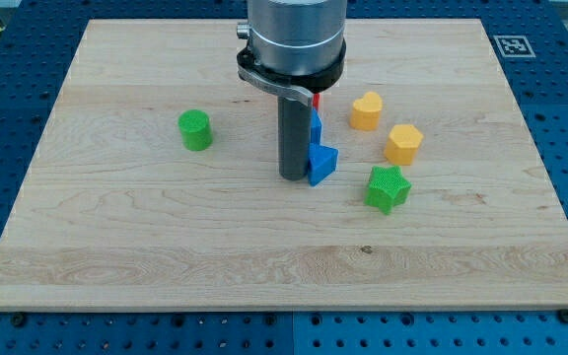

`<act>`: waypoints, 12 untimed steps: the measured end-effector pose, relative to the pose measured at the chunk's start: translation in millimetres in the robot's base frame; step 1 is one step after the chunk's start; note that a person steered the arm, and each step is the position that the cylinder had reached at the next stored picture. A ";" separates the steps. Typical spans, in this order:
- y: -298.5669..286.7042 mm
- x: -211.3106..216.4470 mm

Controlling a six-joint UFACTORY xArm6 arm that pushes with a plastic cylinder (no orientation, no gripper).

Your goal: Push the green circle into the green star

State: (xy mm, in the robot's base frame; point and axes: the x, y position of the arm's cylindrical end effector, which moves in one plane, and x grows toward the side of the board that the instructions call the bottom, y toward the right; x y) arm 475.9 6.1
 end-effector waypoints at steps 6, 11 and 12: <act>-98.8 -114.4; -133.6 -98.6; -133.1 -85.9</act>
State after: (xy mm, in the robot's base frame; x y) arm 390.0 -127.0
